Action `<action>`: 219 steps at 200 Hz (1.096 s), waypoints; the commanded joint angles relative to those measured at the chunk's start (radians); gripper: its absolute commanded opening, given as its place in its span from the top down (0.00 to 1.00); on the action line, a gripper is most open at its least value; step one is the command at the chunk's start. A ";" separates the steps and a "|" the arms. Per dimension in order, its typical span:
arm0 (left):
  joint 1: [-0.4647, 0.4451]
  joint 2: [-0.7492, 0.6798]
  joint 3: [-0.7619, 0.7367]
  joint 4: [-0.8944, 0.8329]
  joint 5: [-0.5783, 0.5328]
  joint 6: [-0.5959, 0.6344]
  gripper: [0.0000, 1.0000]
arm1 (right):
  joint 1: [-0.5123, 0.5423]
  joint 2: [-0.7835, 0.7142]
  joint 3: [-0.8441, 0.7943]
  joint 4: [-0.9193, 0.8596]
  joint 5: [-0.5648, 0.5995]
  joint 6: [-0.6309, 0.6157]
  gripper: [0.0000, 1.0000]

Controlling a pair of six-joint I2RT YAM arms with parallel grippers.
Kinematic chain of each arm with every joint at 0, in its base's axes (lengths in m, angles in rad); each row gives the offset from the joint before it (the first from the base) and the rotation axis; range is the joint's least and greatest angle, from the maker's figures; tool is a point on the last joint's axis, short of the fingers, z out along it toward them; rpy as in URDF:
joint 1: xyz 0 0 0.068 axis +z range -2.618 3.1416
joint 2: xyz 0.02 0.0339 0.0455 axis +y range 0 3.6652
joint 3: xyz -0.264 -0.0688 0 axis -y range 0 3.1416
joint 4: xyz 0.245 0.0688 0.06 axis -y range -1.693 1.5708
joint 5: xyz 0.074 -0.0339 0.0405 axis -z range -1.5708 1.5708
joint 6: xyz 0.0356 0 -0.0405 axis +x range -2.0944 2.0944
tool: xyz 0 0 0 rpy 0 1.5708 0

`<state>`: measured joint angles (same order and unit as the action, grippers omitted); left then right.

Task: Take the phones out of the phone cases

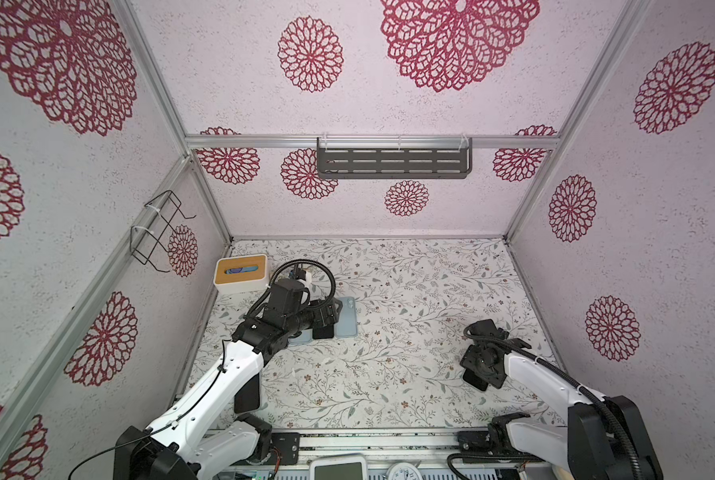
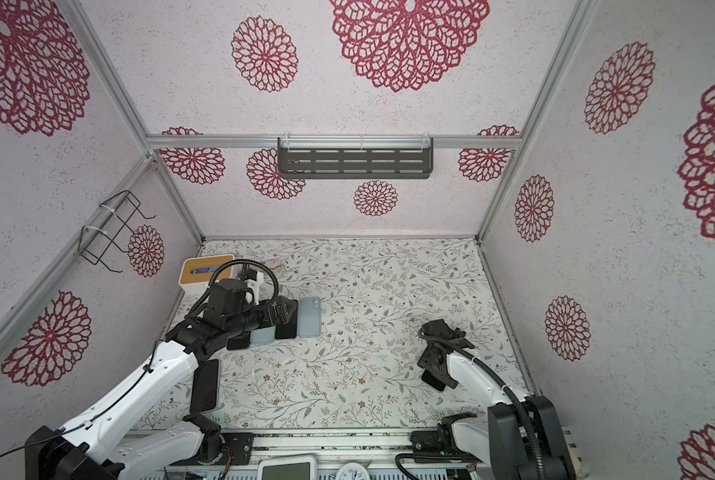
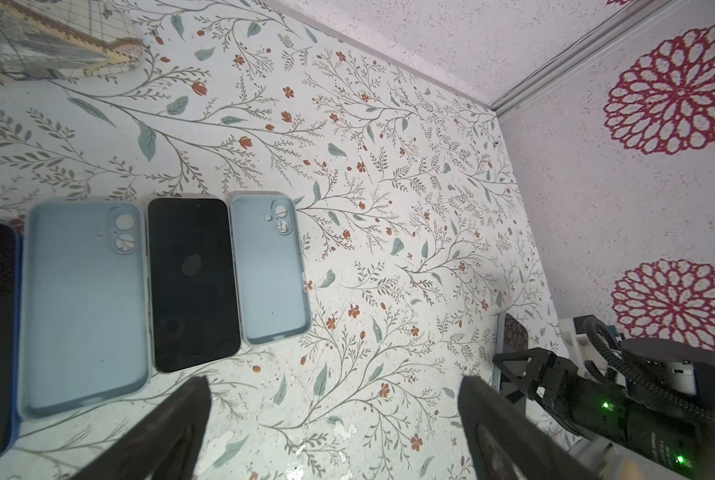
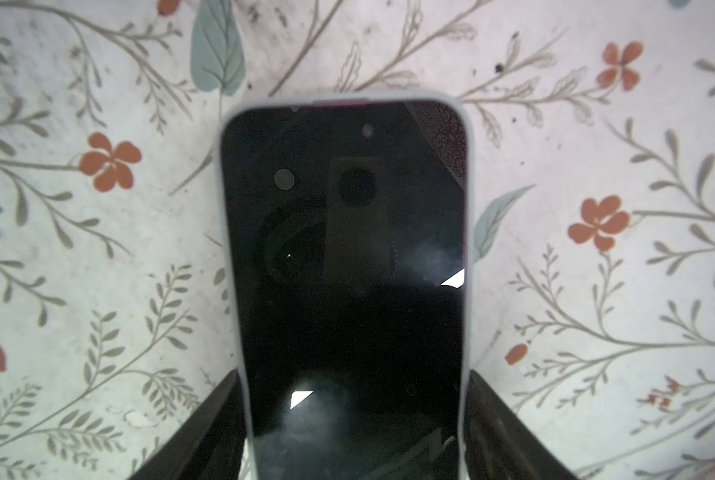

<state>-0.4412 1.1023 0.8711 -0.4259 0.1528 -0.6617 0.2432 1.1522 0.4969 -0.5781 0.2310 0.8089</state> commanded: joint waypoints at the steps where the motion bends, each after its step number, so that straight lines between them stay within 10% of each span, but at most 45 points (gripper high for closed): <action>1: -0.025 0.019 -0.015 0.072 0.033 -0.038 0.03 | 0.023 -0.031 0.006 -0.031 0.004 -0.034 0.52; 140: -0.180 0.331 -0.078 0.673 0.238 -0.429 0.00 | 0.336 -0.089 0.188 0.230 -0.199 -0.213 0.73; 219: -0.223 0.445 -0.093 0.887 0.323 -0.537 0.16 | 0.478 0.006 0.319 0.302 -0.262 -0.275 0.76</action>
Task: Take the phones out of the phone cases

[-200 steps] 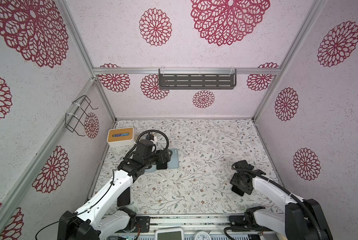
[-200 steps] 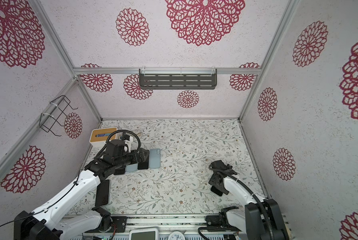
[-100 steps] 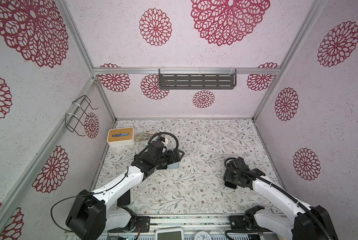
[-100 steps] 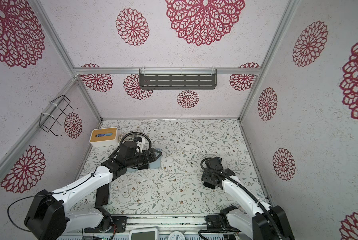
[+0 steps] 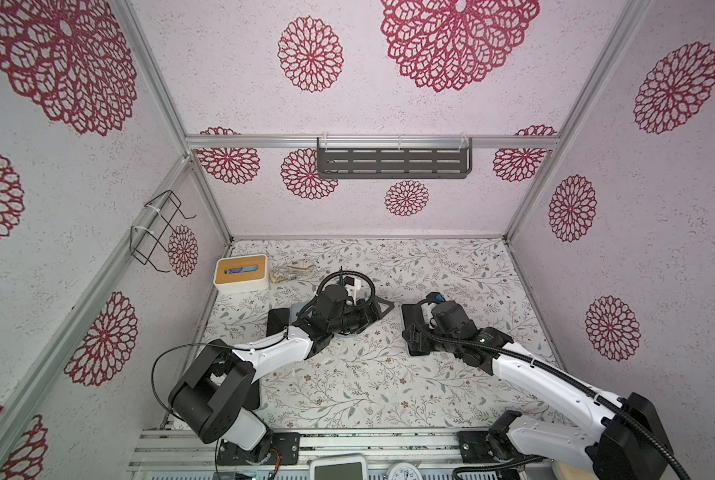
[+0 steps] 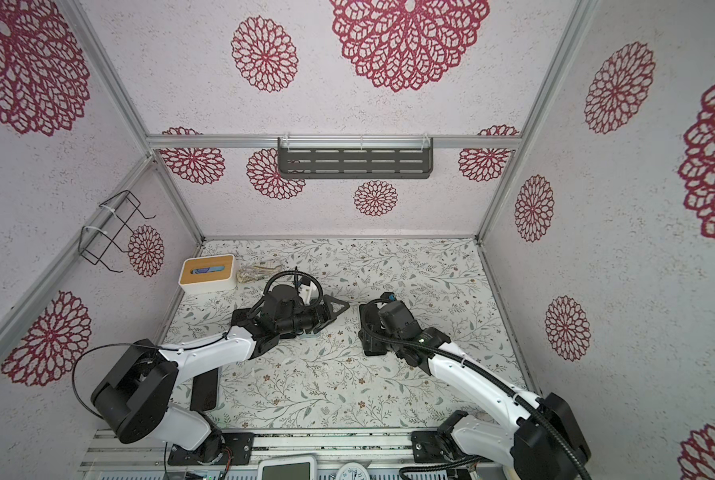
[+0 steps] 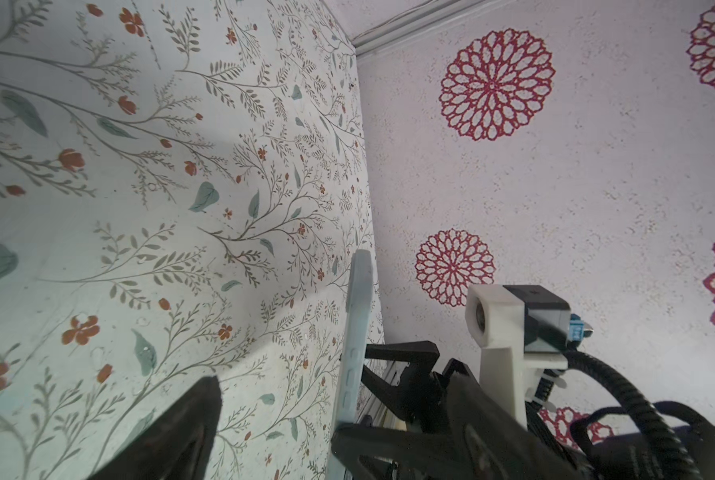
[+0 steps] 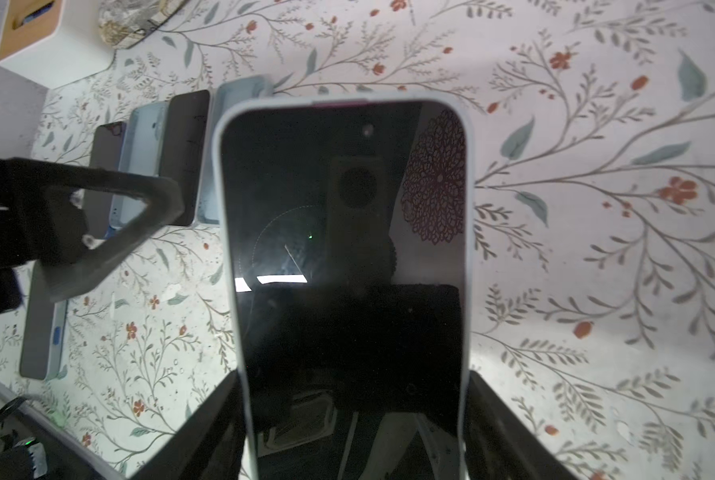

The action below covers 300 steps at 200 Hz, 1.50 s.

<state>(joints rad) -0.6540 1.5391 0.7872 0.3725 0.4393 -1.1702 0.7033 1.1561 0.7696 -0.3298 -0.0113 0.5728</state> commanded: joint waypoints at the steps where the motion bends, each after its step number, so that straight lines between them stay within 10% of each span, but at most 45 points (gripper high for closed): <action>1: -0.010 0.010 -0.009 0.085 0.036 -0.028 0.17 | 0.020 0.003 0.047 0.054 -0.019 -0.040 0.76; 88: -0.020 0.077 -0.003 0.135 0.090 -0.051 0.36 | 0.054 -0.018 0.037 0.093 -0.059 -0.055 0.81; 229: -0.036 0.108 0.015 0.172 0.142 -0.066 0.97 | 0.055 -0.022 0.028 0.133 -0.087 -0.059 0.83; 268: 0.030 -0.066 0.001 0.085 0.071 0.004 1.00 | 0.054 -0.103 -0.002 0.170 -0.055 -0.043 0.32; 300: 0.151 -0.300 -0.048 0.007 -0.079 0.046 1.00 | 0.055 -0.250 -0.082 0.313 -0.035 0.035 0.17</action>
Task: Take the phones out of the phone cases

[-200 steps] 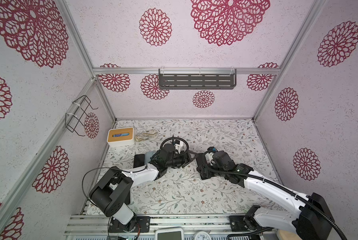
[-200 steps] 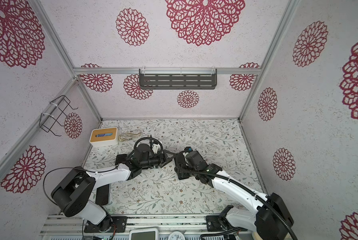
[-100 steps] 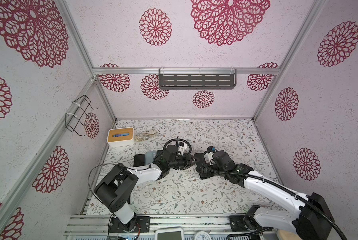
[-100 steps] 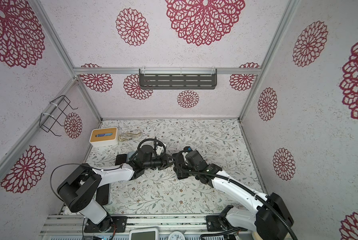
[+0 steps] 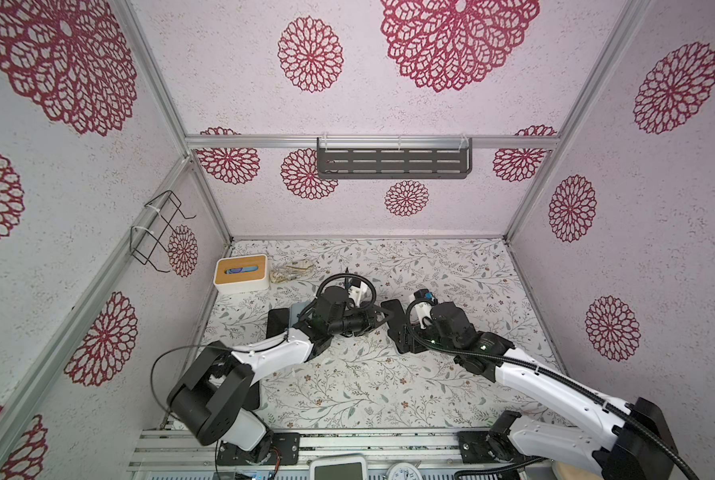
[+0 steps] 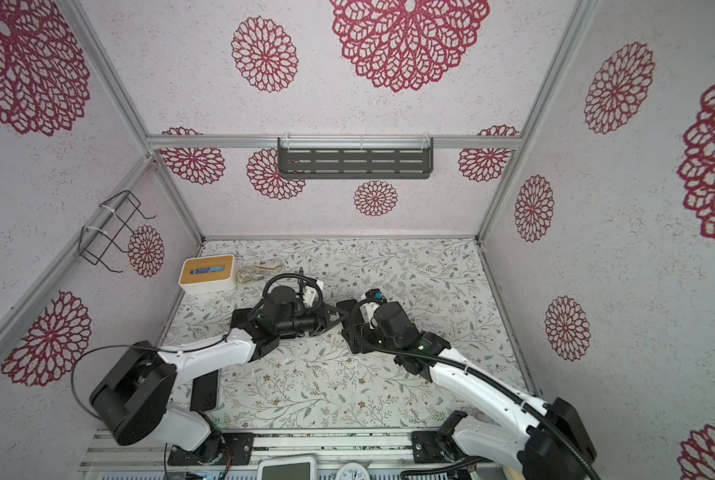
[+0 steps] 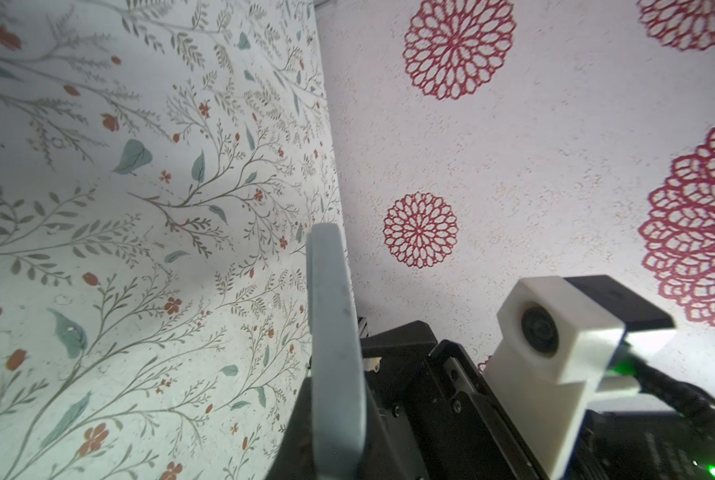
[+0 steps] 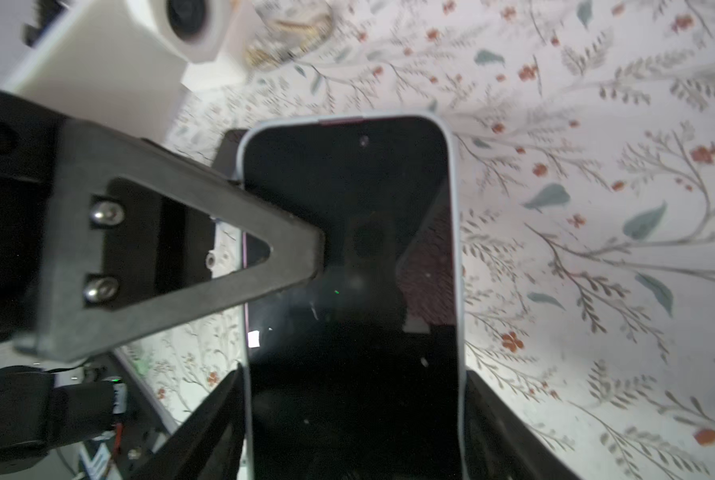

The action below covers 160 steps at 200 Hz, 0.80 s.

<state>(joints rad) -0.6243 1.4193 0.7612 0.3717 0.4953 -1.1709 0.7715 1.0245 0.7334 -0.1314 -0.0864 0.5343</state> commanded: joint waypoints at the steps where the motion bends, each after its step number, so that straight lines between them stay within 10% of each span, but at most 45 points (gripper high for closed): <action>1: 0.126 -0.187 -0.023 0.007 -0.140 0.047 1.00 | -0.014 -0.122 -0.048 0.120 0.040 0.077 0.17; 89: 0.146 -0.390 -0.116 0.403 -0.345 -0.048 1.00 | 0.028 0.010 -0.146 0.932 -0.170 0.295 0.34; 160: 0.061 -0.337 -0.181 0.638 -0.460 -0.087 1.00 | 0.084 0.161 -0.093 1.132 -0.203 0.336 0.45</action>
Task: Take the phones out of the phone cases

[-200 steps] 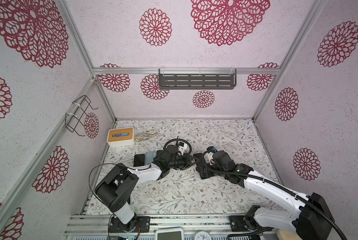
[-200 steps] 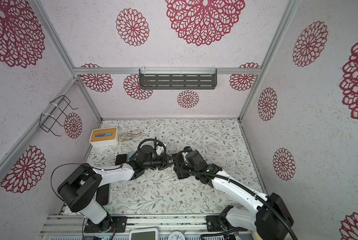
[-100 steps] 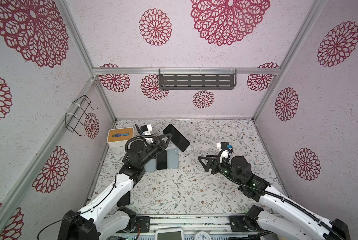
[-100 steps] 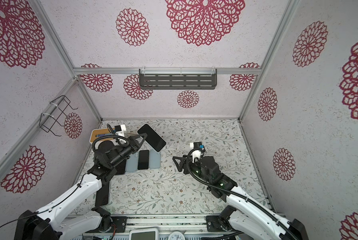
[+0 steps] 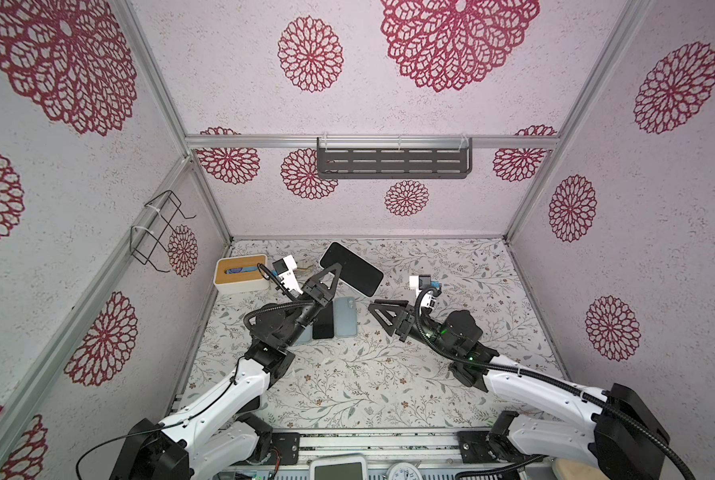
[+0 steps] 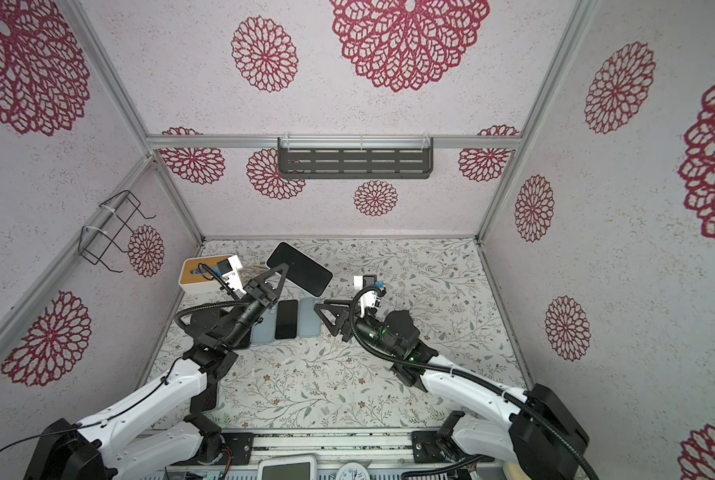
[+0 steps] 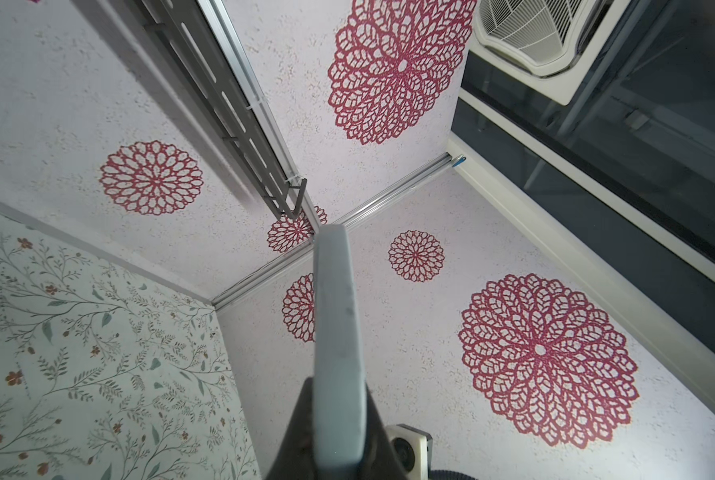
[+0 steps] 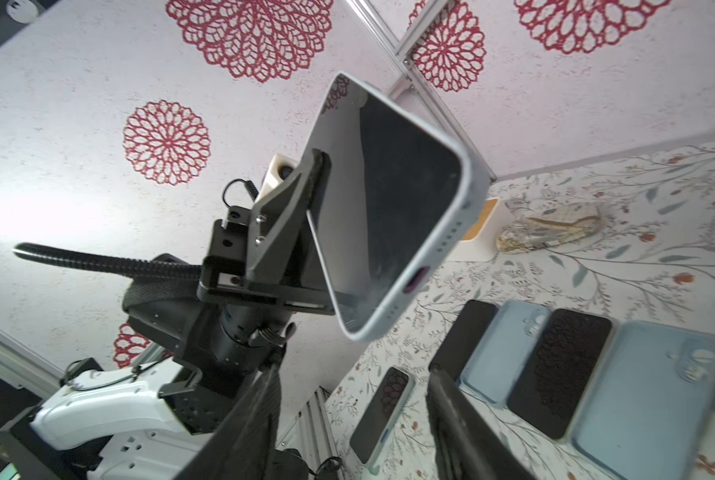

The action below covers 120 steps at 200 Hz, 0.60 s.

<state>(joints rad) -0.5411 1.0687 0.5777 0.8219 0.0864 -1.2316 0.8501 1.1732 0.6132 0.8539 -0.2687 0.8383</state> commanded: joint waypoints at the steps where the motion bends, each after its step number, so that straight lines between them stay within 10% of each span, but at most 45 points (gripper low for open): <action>1: -0.024 0.015 0.002 0.189 -0.051 -0.026 1.00 | 0.004 0.012 0.028 0.147 -0.021 0.032 0.45; 120: -0.056 0.019 -0.048 0.273 -0.086 -0.056 1.00 | -0.008 0.052 0.048 0.238 -0.004 0.078 0.62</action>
<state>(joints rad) -0.5903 1.1004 0.5282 0.9974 0.0185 -1.2766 0.8486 1.2156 0.6197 0.9874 -0.2665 0.8837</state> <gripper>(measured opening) 0.129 0.397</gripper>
